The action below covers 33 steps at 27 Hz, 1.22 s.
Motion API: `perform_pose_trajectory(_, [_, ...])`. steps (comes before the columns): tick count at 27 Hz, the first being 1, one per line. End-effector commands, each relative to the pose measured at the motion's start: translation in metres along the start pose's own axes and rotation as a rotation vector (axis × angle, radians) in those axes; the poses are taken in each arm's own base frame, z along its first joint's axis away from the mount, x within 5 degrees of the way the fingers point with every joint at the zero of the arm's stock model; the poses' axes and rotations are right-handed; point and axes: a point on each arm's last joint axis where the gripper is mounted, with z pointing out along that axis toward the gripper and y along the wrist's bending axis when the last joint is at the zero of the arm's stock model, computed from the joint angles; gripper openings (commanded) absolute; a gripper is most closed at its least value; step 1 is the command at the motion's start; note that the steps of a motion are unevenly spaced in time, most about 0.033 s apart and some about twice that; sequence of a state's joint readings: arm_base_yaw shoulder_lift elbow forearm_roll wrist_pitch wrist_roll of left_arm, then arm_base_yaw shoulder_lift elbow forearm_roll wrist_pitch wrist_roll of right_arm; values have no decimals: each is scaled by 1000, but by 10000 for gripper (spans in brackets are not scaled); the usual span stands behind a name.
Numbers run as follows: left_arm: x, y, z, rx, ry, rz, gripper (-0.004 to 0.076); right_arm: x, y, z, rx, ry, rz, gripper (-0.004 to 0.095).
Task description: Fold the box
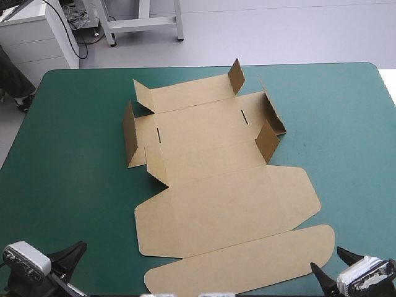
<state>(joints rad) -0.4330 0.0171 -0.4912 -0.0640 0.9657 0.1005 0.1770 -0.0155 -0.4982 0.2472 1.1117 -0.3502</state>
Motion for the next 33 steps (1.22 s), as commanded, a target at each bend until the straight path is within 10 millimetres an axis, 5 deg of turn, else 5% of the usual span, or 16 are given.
perform_pose_trajectory(1, [-12,0,-3,9,-78,-8,-8,-15,-3,-4,25,-110,2,617])
perform_pose_trajectory(6, [-12,0,-3,9,-78,-8,-8,-30,-8,-4,65,-243,86,616])
perform_pose_trajectory(12, [-12,0,-3,9,-78,-8,-8,-47,-17,17,39,-122,162,616])
perform_pose_trajectory(19, [-12,0,-3,9,-78,-8,-8,-115,-42,41,50,-34,170,616])
perform_pose_trajectory(26, [-12,0,-3,9,-78,-8,-8,-177,-68,89,32,83,129,616])
perform_pose_trajectory(33, [-12,0,-3,9,-78,-8,-8,-215,-91,155,-38,290,108,602])
